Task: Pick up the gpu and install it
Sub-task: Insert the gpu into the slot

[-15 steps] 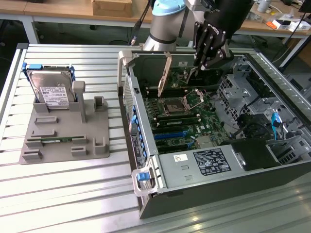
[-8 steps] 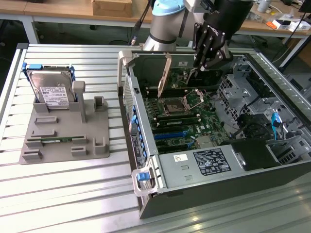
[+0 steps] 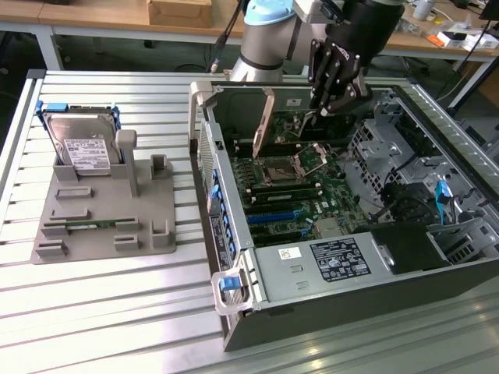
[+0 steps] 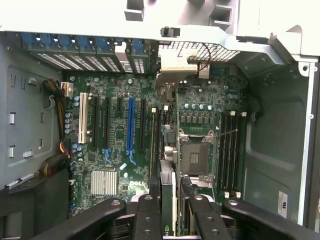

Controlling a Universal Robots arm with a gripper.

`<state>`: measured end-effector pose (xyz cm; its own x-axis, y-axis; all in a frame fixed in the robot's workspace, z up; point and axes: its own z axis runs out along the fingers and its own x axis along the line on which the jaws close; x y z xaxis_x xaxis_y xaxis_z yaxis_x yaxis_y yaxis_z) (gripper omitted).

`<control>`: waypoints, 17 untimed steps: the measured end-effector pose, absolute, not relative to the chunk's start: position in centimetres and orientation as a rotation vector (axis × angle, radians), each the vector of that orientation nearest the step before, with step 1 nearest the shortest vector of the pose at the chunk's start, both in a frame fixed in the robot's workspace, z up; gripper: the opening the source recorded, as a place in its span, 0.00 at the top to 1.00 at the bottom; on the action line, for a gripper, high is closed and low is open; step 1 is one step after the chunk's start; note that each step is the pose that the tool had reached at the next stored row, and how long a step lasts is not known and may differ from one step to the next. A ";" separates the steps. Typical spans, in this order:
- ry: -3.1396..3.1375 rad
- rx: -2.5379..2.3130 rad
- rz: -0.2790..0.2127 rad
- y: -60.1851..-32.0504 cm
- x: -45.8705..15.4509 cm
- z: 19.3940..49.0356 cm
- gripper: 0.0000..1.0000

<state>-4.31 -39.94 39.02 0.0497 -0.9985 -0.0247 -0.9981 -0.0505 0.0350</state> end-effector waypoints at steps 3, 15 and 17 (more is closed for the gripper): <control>-2.159 2.270 -0.066 -39.9 -4.3 38.9 0.73; -2.159 2.270 -0.066 -40.0 -4.3 38.3 0.73; -2.159 2.270 -0.066 -40.0 -4.3 38.2 0.73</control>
